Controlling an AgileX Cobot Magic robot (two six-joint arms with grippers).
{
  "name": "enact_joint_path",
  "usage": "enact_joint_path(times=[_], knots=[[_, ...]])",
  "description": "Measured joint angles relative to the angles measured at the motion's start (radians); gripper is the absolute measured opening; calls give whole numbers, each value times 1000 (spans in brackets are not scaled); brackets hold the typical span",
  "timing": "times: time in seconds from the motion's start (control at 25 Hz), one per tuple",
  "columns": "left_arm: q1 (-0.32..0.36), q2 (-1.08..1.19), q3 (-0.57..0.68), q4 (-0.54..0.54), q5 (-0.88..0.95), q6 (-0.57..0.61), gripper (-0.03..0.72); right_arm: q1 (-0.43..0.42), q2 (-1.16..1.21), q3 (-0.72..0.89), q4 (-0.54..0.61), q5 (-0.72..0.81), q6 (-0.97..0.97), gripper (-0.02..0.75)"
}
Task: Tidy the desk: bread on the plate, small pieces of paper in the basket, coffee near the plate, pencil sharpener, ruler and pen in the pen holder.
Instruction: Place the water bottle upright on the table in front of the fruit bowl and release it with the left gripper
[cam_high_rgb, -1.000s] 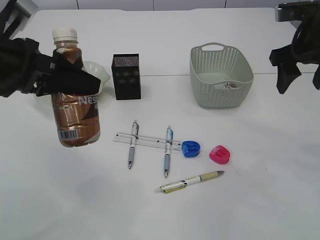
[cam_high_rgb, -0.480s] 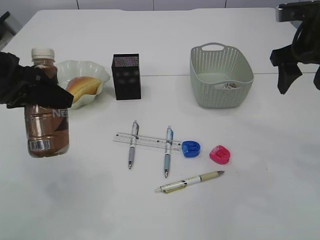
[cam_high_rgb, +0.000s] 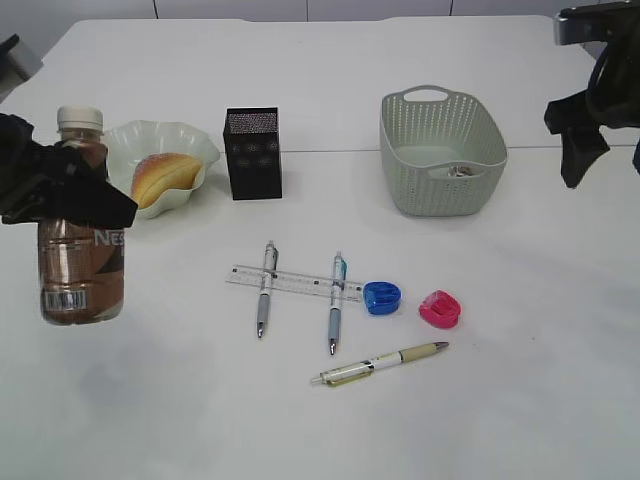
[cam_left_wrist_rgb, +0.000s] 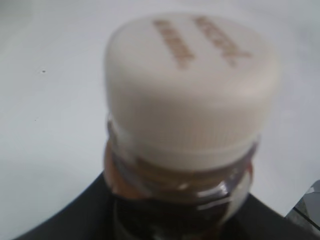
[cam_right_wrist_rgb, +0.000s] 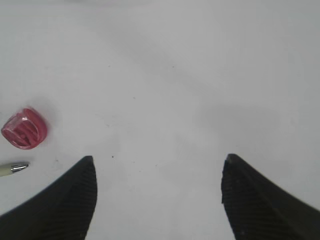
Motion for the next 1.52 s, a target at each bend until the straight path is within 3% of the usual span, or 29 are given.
enact_joint_path(times=[0.64,1.16,1.28,1.52], knots=[[1,0,0,146,-18,-64,329,0,0,0,-45,2,1,565],[1,0,-10,305,-41,-279,329,0,0,0,-44,4,8,564],[1,0,-41,390,-52,-359,328,0,0,0,-44,4,9,564],[1,0,-105,707,-49,-642,326,0,0,0,-42,4,10,564]])
